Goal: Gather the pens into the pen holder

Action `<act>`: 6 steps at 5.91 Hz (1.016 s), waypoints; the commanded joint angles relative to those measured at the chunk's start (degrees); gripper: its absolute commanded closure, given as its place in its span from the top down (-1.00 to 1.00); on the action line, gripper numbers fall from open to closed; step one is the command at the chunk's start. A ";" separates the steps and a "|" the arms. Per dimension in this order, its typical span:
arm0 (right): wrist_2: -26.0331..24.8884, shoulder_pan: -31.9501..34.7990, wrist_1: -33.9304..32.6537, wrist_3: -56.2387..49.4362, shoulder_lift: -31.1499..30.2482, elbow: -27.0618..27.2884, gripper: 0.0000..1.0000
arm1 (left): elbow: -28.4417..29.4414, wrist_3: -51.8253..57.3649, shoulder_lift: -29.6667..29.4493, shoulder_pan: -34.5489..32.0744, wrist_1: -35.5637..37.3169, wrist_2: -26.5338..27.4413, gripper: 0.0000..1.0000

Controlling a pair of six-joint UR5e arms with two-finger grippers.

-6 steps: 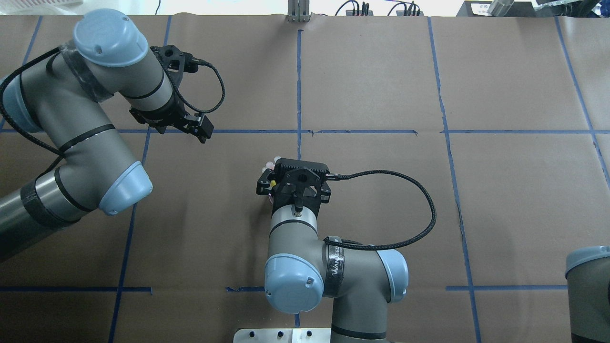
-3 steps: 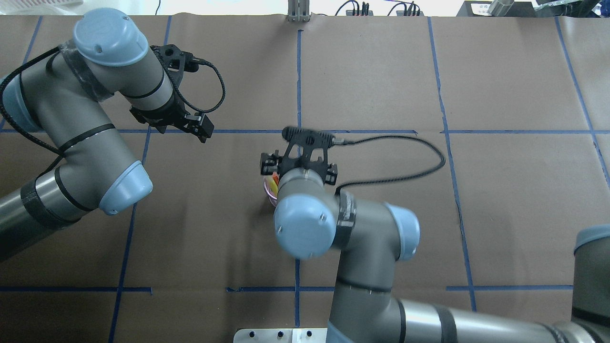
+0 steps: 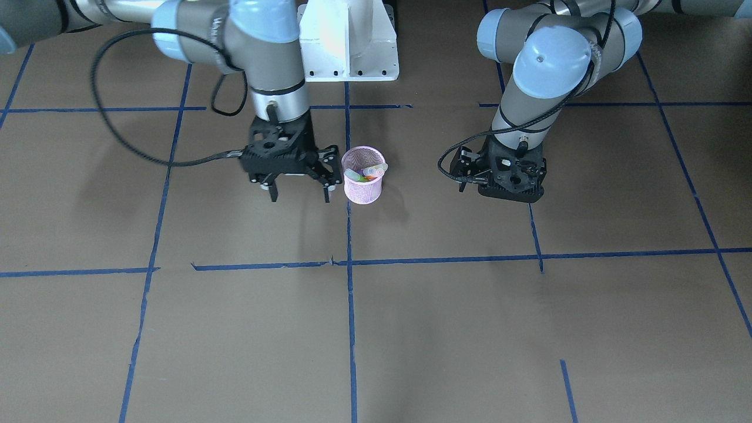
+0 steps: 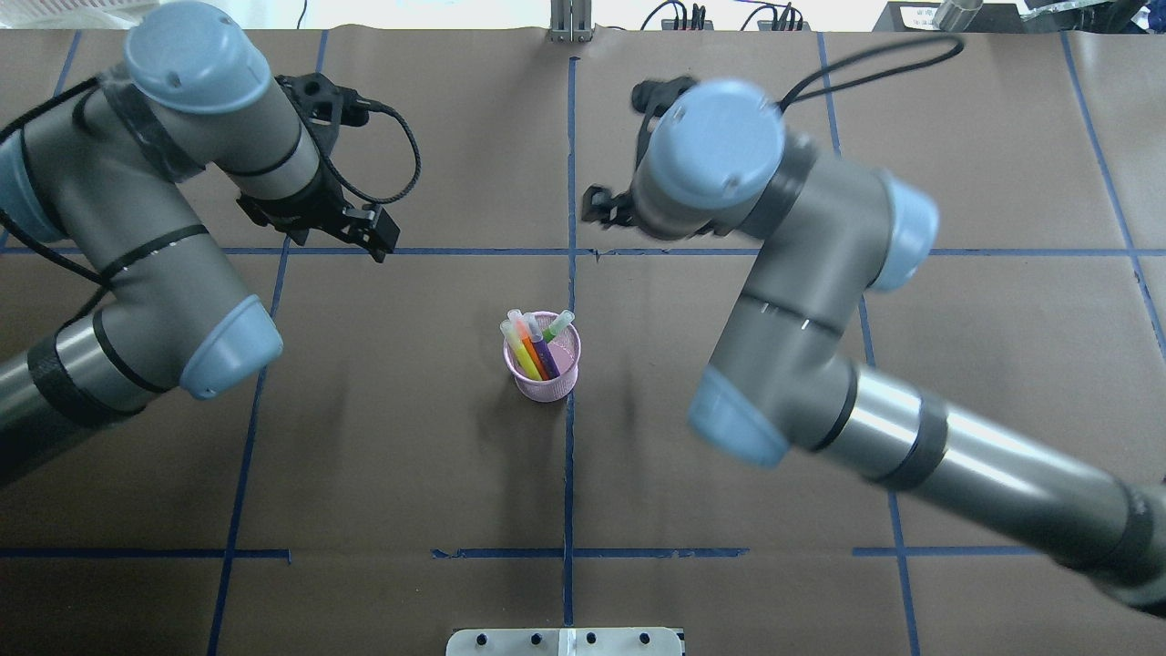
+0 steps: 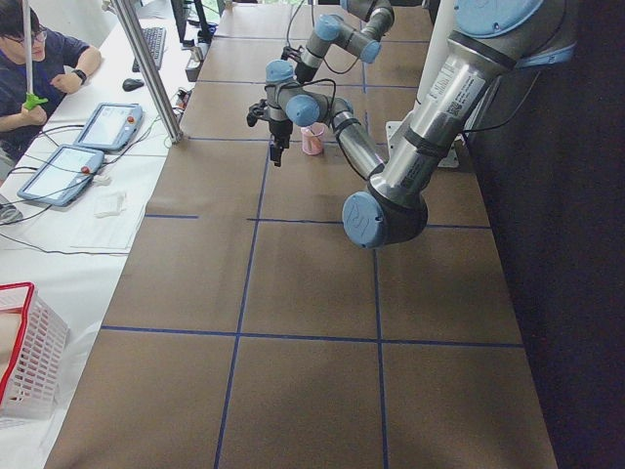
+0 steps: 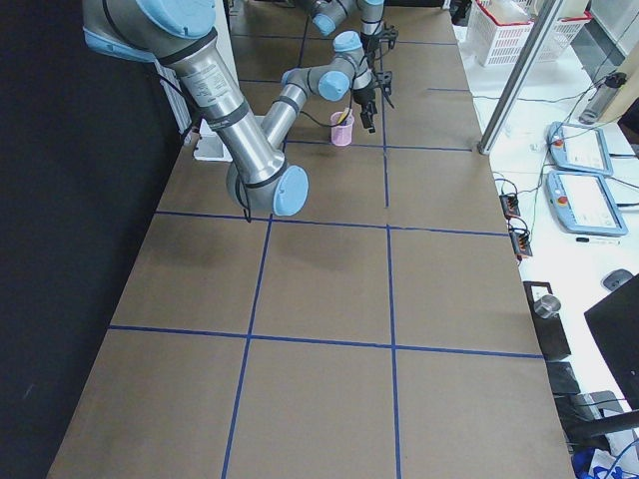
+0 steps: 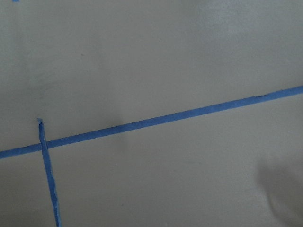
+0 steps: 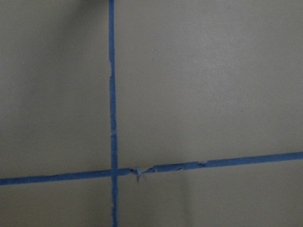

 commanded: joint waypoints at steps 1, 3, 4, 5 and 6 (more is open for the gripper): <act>17.65 14.23 -2.97 -21.74 -6.07 -0.34 1.00 | 0.12 9.37 1.86 -6.69 0.86 -3.22 0.99; 25.96 27.25 -2.80 -47.06 -17.92 -0.17 1.00 | 2.65 30.96 7.29 -17.41 3.23 -8.50 0.99; 28.43 33.05 -2.62 -58.67 -23.90 0.01 1.00 | 5.37 40.29 10.28 -24.07 3.41 -11.74 1.00; 30.28 38.85 -2.62 -68.88 -29.70 0.18 1.00 | 6.96 46.39 12.66 -30.23 3.59 -14.12 1.00; 32.65 44.92 -2.45 -78.64 -36.11 0.36 1.00 | 7.15 52.54 16.51 -35.34 3.50 -14.23 1.00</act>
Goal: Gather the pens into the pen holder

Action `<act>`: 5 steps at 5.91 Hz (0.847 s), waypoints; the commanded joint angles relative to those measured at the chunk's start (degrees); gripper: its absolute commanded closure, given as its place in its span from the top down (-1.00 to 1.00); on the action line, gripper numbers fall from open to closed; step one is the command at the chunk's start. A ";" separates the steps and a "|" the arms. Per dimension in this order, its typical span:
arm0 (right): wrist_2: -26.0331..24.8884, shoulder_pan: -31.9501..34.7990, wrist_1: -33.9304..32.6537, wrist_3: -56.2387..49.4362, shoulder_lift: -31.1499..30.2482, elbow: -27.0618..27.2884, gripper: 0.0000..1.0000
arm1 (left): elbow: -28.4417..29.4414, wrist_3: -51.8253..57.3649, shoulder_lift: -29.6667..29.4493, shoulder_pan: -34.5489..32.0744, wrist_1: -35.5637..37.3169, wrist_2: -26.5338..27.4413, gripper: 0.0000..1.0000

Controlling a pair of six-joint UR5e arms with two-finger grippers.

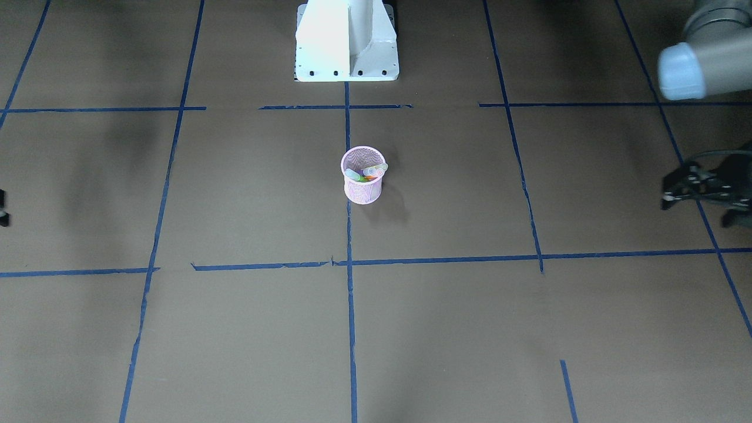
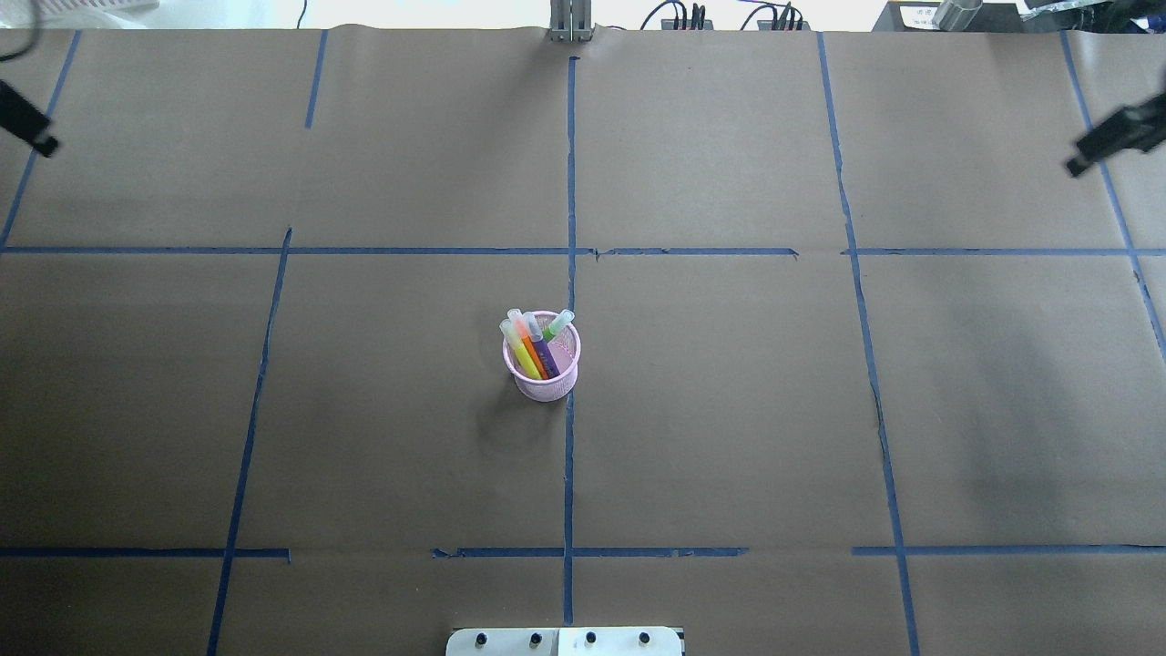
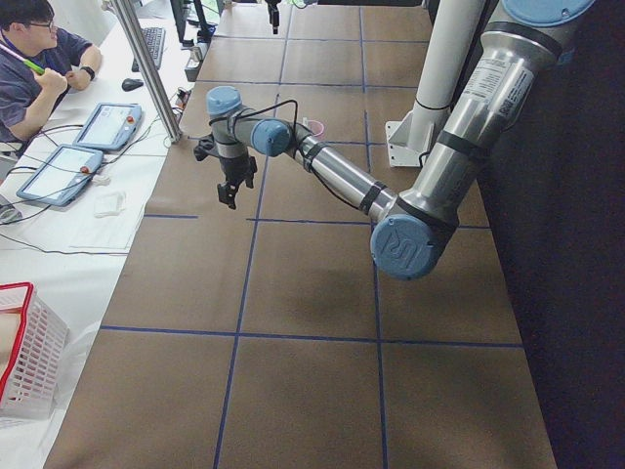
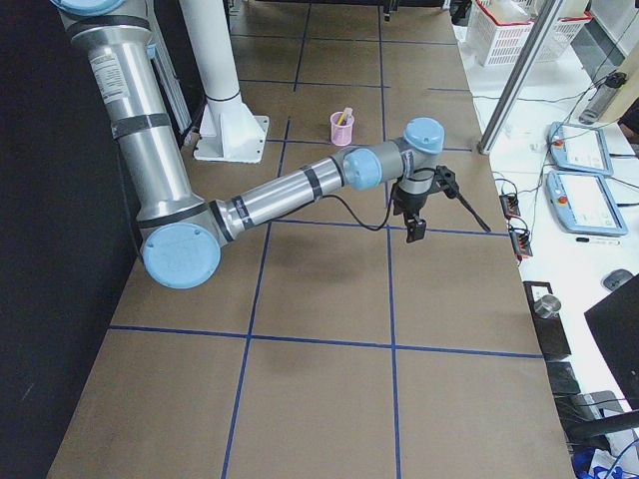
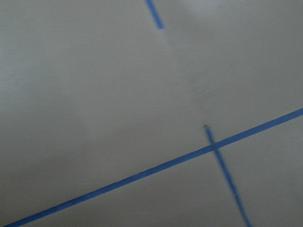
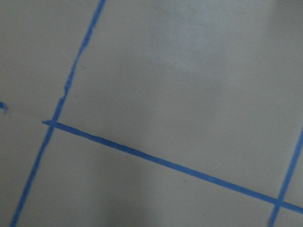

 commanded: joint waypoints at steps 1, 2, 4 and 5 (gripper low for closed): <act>2.46 11.38 0.31 -13.08 -12.57 1.66 1.00 | 0.61 8.81 7.39 -10.01 0.01 -1.15 1.00; 2.20 13.53 0.40 -13.20 -18.21 2.46 1.00 | -0.17 9.01 13.61 -11.36 -0.86 -2.02 1.00; 1.93 13.55 0.40 -7.43 -18.53 2.99 1.00 | 1.65 8.14 18.58 -11.37 -4.97 -2.30 1.00; 2.45 13.37 0.32 -7.40 -18.44 3.17 1.00 | 1.66 7.18 18.94 -11.63 -4.65 -2.21 1.00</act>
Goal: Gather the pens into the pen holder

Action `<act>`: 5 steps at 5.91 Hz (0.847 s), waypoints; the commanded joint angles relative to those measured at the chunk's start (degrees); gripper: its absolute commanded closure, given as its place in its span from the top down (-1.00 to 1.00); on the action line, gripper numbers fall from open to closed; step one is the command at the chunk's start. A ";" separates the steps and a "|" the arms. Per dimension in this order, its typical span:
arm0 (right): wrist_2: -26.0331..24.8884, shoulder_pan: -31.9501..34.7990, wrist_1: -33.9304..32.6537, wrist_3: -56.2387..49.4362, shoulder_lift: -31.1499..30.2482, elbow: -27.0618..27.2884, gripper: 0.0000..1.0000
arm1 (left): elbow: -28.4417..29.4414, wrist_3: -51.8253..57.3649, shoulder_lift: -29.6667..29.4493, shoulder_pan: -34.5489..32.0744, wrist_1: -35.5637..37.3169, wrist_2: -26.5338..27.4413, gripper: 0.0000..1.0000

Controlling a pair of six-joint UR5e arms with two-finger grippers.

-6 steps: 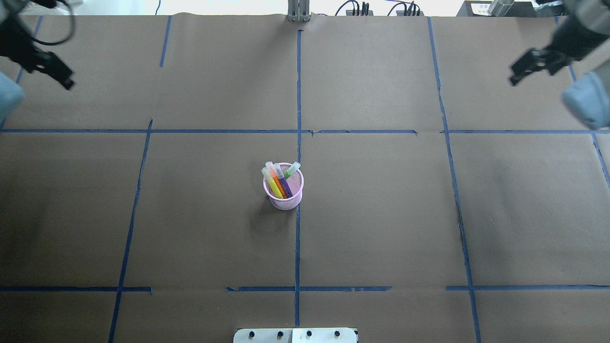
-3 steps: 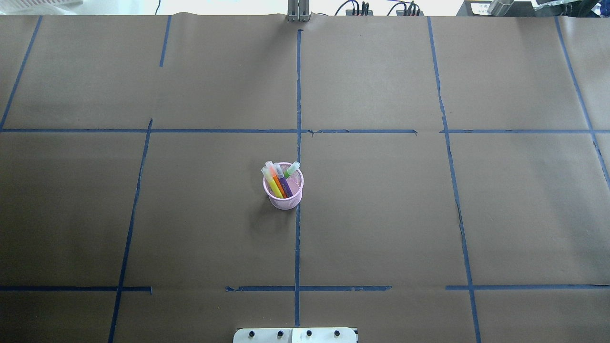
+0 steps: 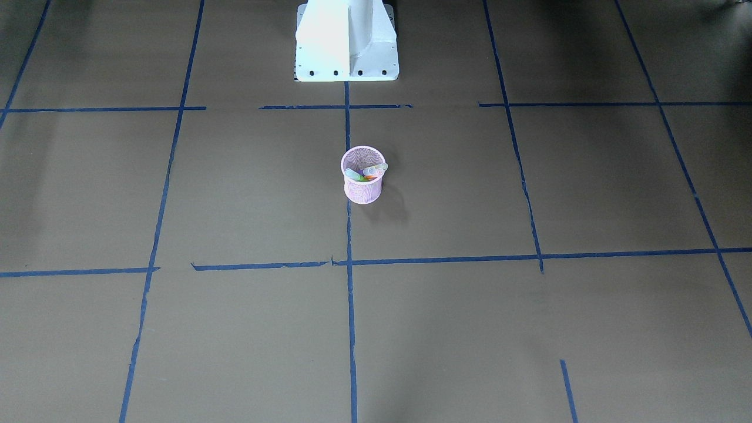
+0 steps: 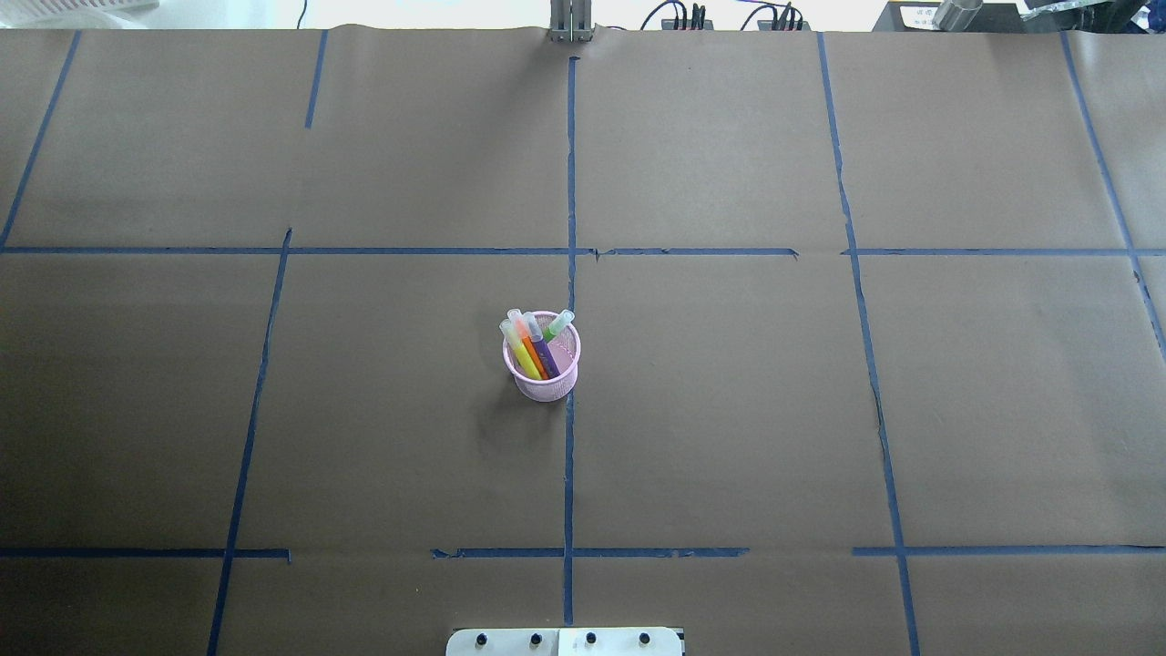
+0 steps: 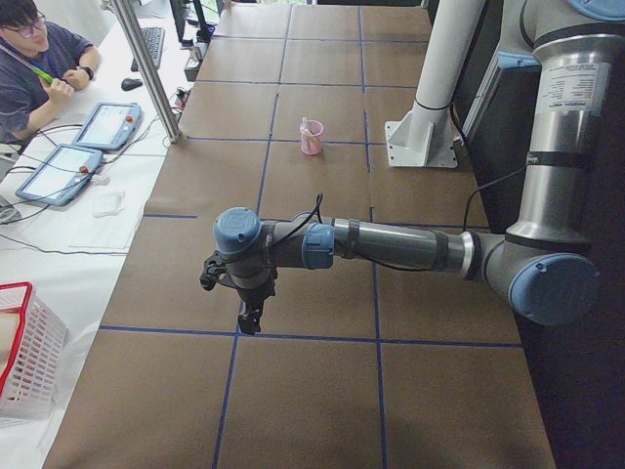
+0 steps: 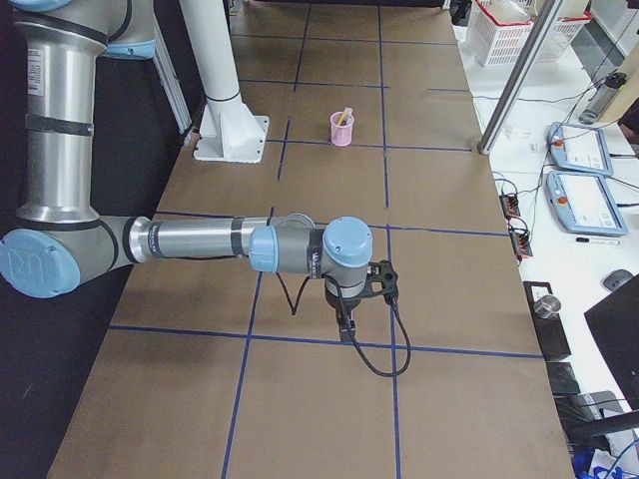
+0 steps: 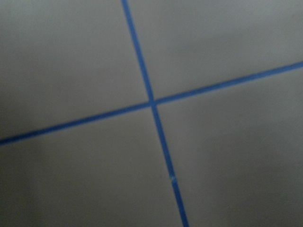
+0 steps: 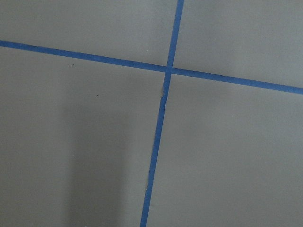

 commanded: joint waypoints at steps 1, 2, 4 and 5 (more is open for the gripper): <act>0.19 -1.46 0.04 0.87 -0.12 -0.12 1.00 | 0.06 -0.56 1.90 -0.14 -0.81 0.28 1.00; 0.10 -1.73 0.04 0.79 0.14 -0.21 1.00 | -0.29 -0.29 1.73 -0.05 -0.90 -0.15 1.00; 0.18 -1.83 0.04 0.79 0.14 -0.21 1.00 | -0.65 -0.29 1.73 -0.05 -0.90 -0.33 1.00; 0.18 -1.91 0.04 0.79 0.14 -0.21 1.00 | -0.74 -0.29 1.82 -0.05 -0.90 -0.42 1.00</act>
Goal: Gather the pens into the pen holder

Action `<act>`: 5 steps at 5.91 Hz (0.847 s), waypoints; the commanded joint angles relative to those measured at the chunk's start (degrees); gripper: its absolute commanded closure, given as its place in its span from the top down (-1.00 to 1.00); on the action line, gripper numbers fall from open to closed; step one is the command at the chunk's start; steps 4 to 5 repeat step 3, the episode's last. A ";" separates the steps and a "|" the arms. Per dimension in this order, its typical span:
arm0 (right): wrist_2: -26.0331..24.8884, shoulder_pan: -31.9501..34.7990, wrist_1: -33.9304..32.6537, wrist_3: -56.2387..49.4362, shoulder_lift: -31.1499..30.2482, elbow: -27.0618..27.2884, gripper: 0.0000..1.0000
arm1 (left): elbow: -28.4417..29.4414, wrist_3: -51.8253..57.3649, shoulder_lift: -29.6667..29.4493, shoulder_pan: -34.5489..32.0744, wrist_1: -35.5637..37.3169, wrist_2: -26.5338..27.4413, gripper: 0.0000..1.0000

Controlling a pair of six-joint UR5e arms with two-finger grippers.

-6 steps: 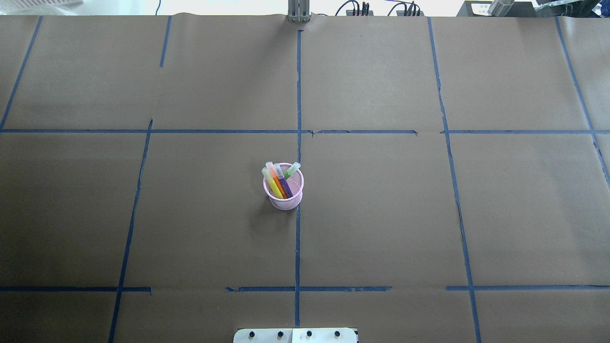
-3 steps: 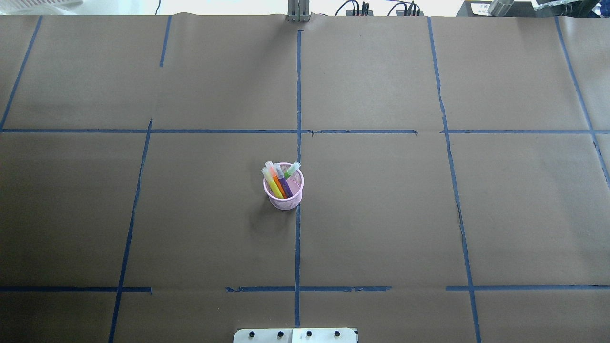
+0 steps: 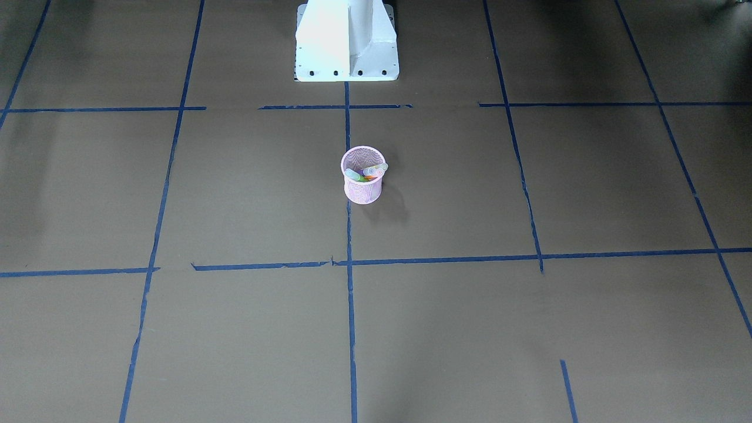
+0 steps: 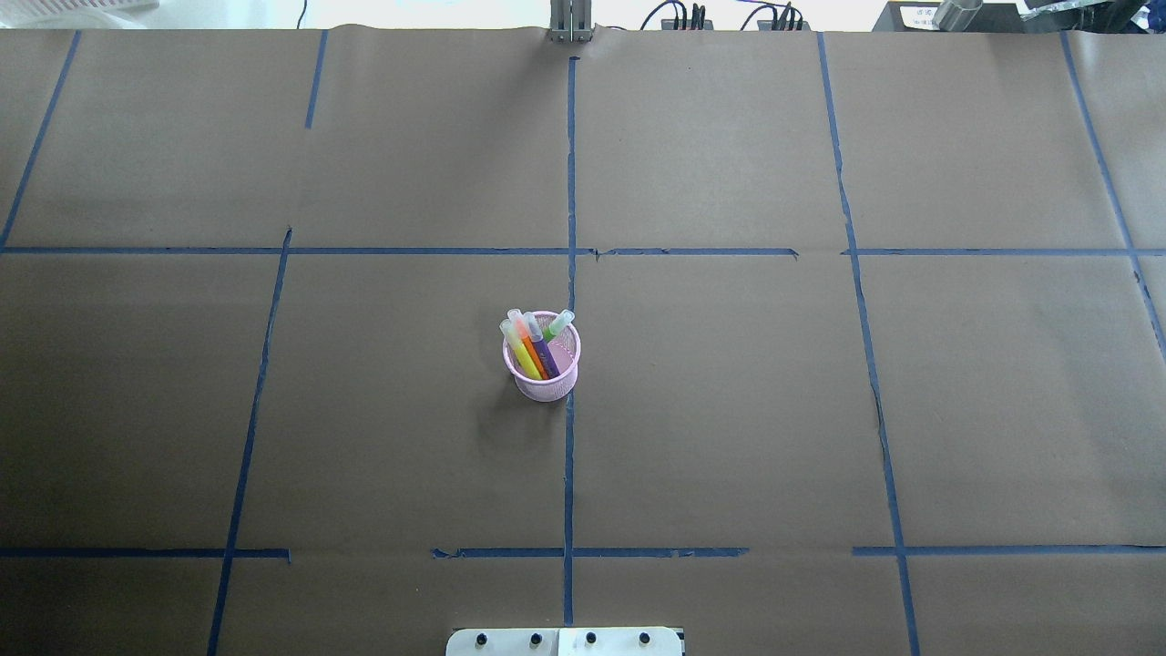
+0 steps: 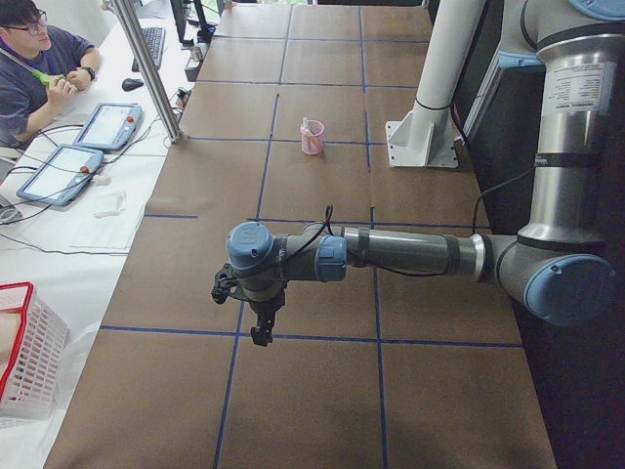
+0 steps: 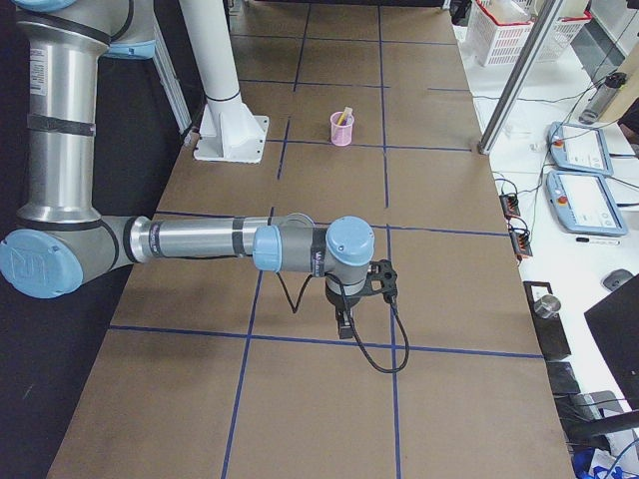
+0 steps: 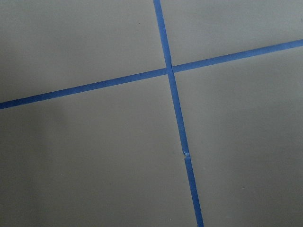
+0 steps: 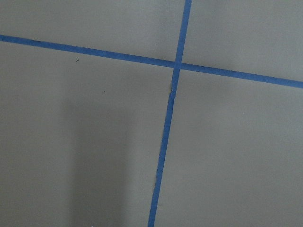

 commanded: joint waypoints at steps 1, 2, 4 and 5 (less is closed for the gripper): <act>0.01 -0.16 0.00 0.00 0.01 -0.02 1.00 | -0.13 0.00 0.05 0.00 0.00 -0.09 1.00; 0.01 -0.25 0.00 0.00 0.01 0.07 1.00 | -0.31 0.00 0.05 0.00 0.00 -0.09 1.00; 0.01 -0.25 0.00 0.00 0.01 0.07 1.00 | -0.48 0.00 0.05 0.00 0.08 -0.09 1.00; 0.01 -0.25 0.00 0.00 0.01 0.07 1.00 | -0.48 0.00 0.05 0.00 0.08 -0.09 1.00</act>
